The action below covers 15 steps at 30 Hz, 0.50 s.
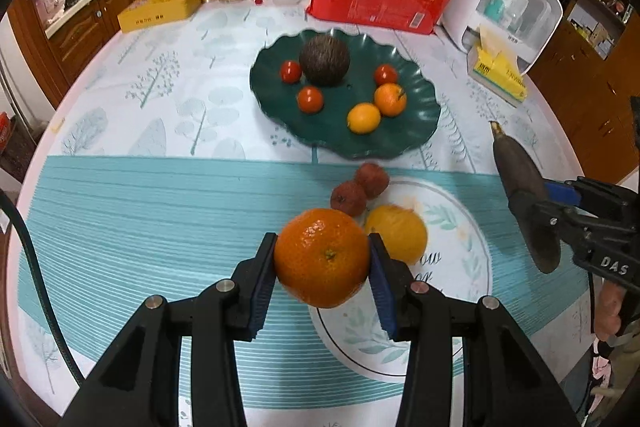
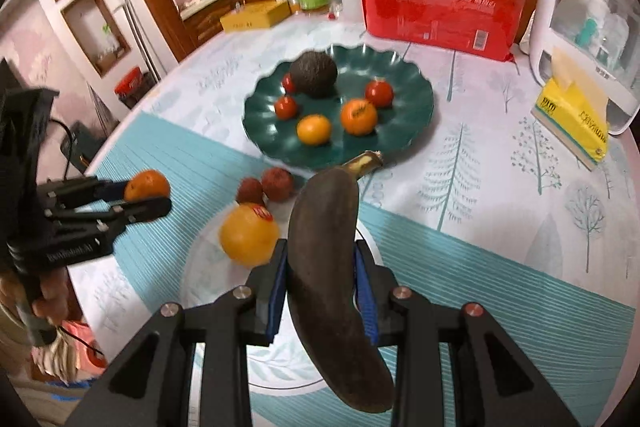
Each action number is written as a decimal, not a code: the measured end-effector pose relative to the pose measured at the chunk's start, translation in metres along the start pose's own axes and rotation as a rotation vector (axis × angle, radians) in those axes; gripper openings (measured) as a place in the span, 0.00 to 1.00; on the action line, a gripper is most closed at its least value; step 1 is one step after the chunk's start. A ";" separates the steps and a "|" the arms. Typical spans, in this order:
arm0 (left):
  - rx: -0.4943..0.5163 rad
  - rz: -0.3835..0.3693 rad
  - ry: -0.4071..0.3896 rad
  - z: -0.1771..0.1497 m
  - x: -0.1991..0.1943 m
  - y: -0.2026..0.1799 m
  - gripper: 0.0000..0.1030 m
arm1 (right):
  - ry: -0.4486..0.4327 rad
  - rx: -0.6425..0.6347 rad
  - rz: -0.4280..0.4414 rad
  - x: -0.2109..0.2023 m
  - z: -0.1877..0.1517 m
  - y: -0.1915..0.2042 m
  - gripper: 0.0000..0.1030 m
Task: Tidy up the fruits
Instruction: 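Lower the orange onto the green plate with the left tool while the right tool lays the banana there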
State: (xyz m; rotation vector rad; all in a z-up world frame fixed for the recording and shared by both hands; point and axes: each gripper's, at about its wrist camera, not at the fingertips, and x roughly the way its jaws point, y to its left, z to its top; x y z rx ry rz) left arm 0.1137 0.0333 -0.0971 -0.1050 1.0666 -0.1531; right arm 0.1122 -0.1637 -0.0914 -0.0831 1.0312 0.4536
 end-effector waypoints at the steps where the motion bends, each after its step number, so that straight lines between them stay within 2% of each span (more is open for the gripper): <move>1: 0.001 0.001 -0.008 0.004 -0.004 -0.001 0.41 | -0.008 0.007 0.006 -0.005 0.004 0.001 0.31; 9: 0.024 0.034 -0.077 0.051 -0.031 -0.011 0.41 | -0.074 0.078 0.034 -0.037 0.063 -0.006 0.31; 15: 0.037 0.050 -0.113 0.090 -0.035 -0.016 0.41 | -0.098 0.117 0.043 -0.034 0.117 -0.008 0.31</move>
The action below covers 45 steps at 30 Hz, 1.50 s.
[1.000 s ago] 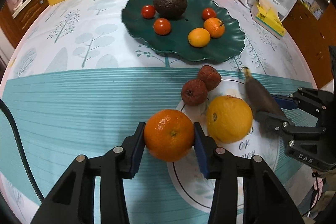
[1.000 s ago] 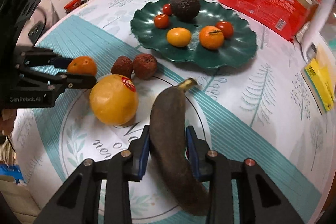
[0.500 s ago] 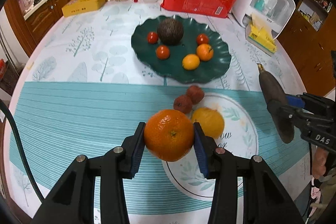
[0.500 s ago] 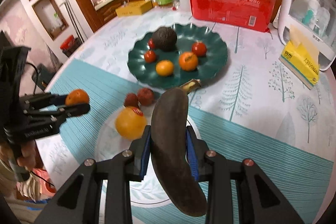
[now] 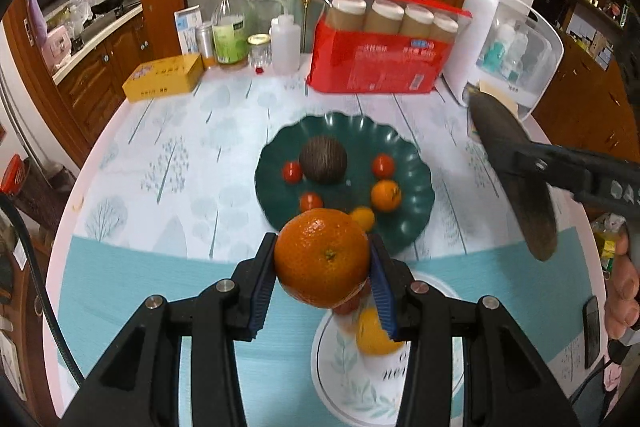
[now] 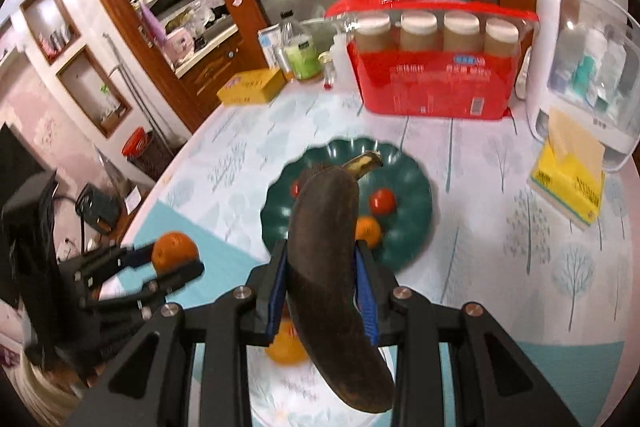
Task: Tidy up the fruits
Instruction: 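Lower the orange onto the green plate with the left tool while the right tool lays the banana there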
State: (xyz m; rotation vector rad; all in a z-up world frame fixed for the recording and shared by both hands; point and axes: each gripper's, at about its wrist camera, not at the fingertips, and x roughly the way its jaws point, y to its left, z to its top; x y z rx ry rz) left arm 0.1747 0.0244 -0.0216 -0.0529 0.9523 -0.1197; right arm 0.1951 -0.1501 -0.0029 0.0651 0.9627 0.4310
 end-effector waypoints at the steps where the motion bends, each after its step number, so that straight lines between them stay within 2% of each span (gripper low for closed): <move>1: -0.002 -0.001 -0.005 0.006 0.003 0.000 0.41 | -0.002 0.010 0.000 0.005 0.008 -0.001 0.31; 6: -0.024 -0.018 -0.005 0.026 0.032 0.000 0.41 | 0.017 0.102 0.039 0.049 0.042 -0.010 0.31; 9: -0.039 -0.022 0.015 0.030 0.060 0.001 0.41 | 0.047 0.189 0.059 0.082 0.052 -0.021 0.31; 14: -0.062 -0.029 0.058 0.026 0.105 0.005 0.41 | 0.097 0.324 0.059 0.133 0.050 -0.041 0.31; 20: -0.073 -0.038 0.105 0.017 0.142 0.007 0.41 | 0.131 0.412 0.064 0.172 0.035 -0.058 0.31; 23: -0.074 -0.036 0.119 0.015 0.155 0.007 0.41 | 0.122 0.422 0.080 0.178 0.033 -0.062 0.33; 28: -0.089 -0.037 0.150 0.010 0.167 0.011 0.42 | 0.077 0.367 0.096 0.174 0.037 -0.059 0.40; 30: -0.101 -0.040 0.155 0.007 0.168 0.012 0.45 | 0.067 0.335 0.083 0.172 0.039 -0.057 0.40; 31: -0.108 -0.044 0.152 0.007 0.167 0.013 0.50 | 0.064 0.319 0.077 0.170 0.039 -0.055 0.40; 32: -0.112 -0.042 0.145 0.006 0.165 0.013 0.57 | 0.062 0.310 0.075 0.169 0.040 -0.055 0.40; 35: -0.107 -0.035 0.112 0.008 0.155 0.014 0.65 | 0.051 0.282 0.064 0.162 0.040 -0.055 0.40; 45: -0.127 -0.011 0.059 0.019 0.115 0.022 0.71 | 0.037 0.233 0.008 0.139 0.034 -0.055 0.40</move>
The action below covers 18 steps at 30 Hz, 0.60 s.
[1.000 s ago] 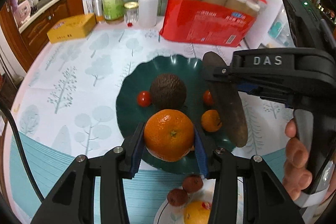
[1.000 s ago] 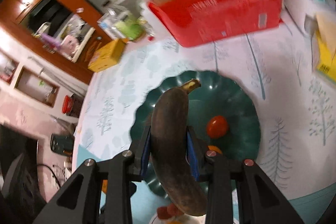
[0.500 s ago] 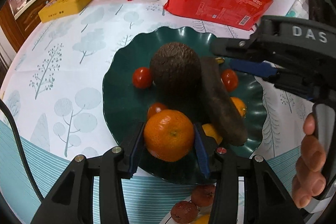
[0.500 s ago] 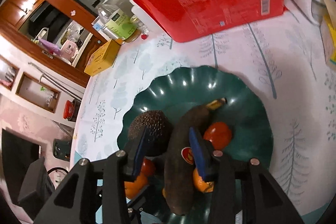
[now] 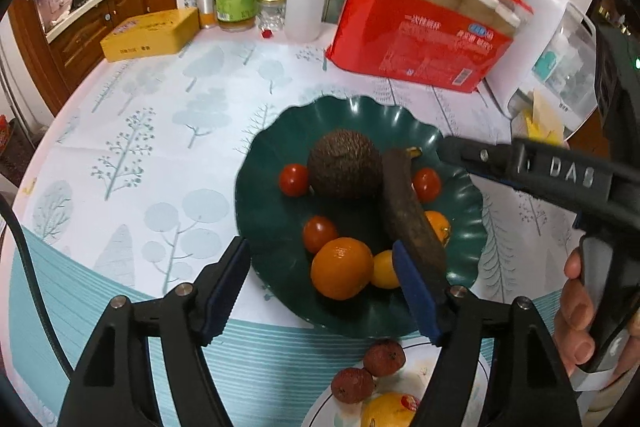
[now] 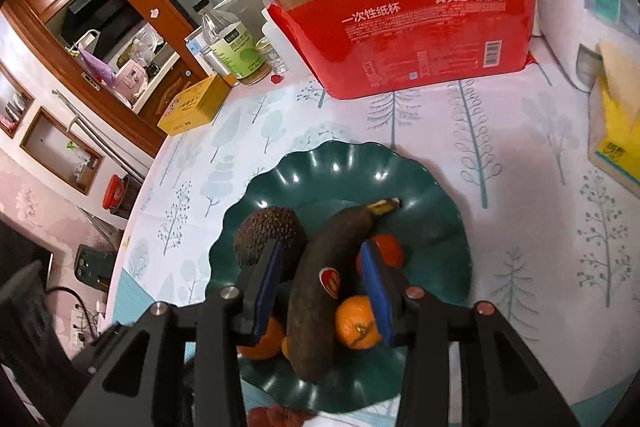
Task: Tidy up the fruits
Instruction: 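Lower the orange onto the green plate with the left tool while the right tool lays the banana there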
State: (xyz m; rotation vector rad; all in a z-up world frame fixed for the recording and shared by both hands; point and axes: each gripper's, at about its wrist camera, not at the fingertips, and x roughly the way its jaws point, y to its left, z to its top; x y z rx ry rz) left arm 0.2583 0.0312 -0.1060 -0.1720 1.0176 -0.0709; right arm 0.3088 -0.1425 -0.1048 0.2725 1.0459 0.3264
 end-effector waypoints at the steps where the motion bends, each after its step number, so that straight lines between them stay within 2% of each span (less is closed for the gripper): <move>1: -0.002 0.002 -0.006 0.001 -0.005 0.000 0.72 | -0.002 -0.006 -0.004 -0.003 -0.001 0.001 0.40; 10: -0.023 0.030 -0.047 -0.006 -0.050 0.004 0.73 | -0.027 -0.099 -0.071 -0.046 -0.023 0.019 0.40; 16: -0.042 0.031 -0.072 -0.027 -0.080 0.010 0.74 | -0.030 -0.163 -0.080 -0.072 -0.051 0.032 0.40; 18: -0.039 0.044 -0.089 -0.038 -0.088 0.012 0.78 | -0.031 -0.186 -0.078 -0.080 -0.063 0.036 0.41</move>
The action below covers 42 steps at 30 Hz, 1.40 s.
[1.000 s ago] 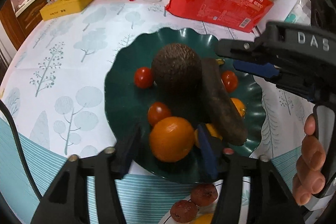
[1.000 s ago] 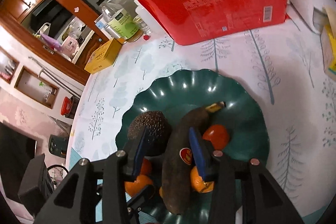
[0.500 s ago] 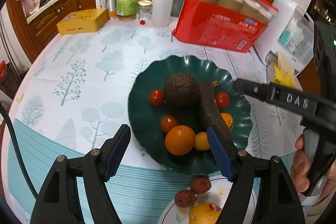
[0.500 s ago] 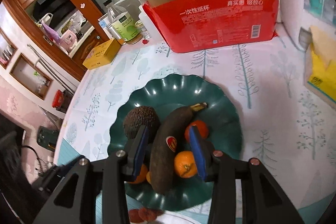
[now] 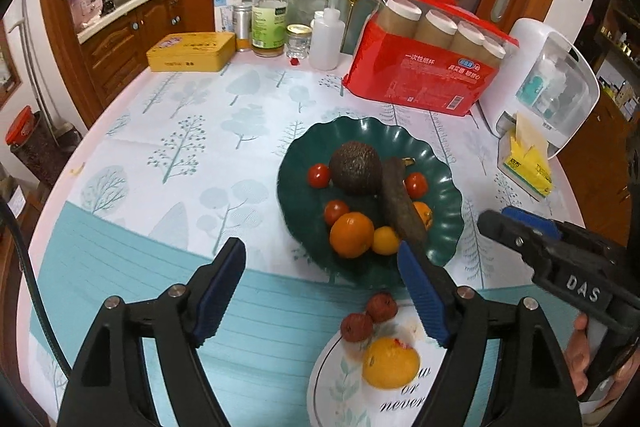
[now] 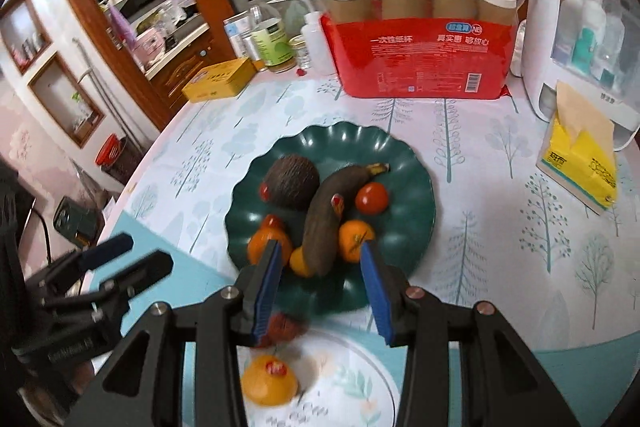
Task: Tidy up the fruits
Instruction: 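Grasp the yellow grapefruit on the mat with the right tool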
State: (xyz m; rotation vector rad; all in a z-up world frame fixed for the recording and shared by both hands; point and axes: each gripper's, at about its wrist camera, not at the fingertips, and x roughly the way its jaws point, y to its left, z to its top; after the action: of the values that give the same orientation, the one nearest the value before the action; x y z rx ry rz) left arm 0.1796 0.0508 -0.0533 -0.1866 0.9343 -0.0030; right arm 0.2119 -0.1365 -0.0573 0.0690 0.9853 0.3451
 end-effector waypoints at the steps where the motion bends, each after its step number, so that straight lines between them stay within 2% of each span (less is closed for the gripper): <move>1: 0.000 0.009 -0.007 -0.005 -0.004 0.001 0.79 | -0.002 -0.015 0.000 -0.004 -0.007 0.004 0.43; 6: -0.003 0.035 -0.024 -0.033 -0.020 0.009 0.80 | -0.011 -0.074 -0.012 -0.014 -0.037 0.018 0.50; 11: -0.008 0.032 -0.023 -0.060 -0.026 0.019 0.88 | 0.005 -0.106 -0.013 -0.014 -0.067 0.028 0.51; 21: 0.018 0.070 0.027 -0.103 -0.005 0.024 0.88 | 0.048 -0.181 -0.022 0.015 -0.116 0.044 0.53; 25: 0.017 0.079 0.041 -0.110 0.004 0.026 0.88 | 0.060 -0.203 -0.031 0.027 -0.128 0.047 0.53; 27: 0.008 0.079 0.050 -0.112 0.008 0.029 0.88 | 0.053 -0.197 -0.003 0.030 -0.131 0.047 0.54; 33: -0.017 0.075 0.062 -0.116 0.015 0.037 0.88 | 0.056 -0.183 0.028 0.041 -0.134 0.049 0.65; 42: -0.028 0.068 0.060 -0.111 0.019 0.040 0.88 | 0.087 -0.157 0.102 0.058 -0.134 0.054 0.65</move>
State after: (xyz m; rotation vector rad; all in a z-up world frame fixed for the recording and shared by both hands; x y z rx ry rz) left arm 0.0991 0.0713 -0.1397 -0.1813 1.0010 0.0680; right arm 0.1160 -0.0803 -0.1667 -0.0386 1.0395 0.5212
